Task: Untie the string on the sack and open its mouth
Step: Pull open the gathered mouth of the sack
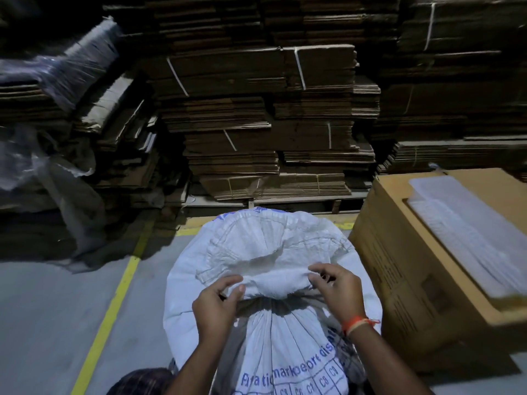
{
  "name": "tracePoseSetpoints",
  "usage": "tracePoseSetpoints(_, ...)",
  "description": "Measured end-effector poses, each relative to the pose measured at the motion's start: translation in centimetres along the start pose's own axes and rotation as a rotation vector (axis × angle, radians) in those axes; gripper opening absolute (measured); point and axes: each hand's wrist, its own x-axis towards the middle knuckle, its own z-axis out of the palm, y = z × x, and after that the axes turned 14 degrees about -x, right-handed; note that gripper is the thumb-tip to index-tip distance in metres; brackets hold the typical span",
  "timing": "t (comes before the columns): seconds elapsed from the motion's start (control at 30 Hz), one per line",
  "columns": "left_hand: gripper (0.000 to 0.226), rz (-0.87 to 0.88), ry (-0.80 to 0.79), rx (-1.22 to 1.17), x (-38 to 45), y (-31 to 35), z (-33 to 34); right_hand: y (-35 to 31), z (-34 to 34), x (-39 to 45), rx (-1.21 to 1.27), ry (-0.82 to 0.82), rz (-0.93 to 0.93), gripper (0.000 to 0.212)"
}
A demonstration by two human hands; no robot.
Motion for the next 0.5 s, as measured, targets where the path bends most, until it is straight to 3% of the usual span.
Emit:
tracePoseSetpoints(0.37,0.012,-0.001,-0.032,0.093,-7.2,-1.1,-2.8,1.6,-2.4,-7.9,0.014,-0.105,0.09,0.018)
tracePoseSetpoints(0.5,0.028,-0.018,-0.204,0.149,-8.4,-1.9,-3.2,2.1,-2.5,-8.7,0.001,-0.11,0.162,0.013)
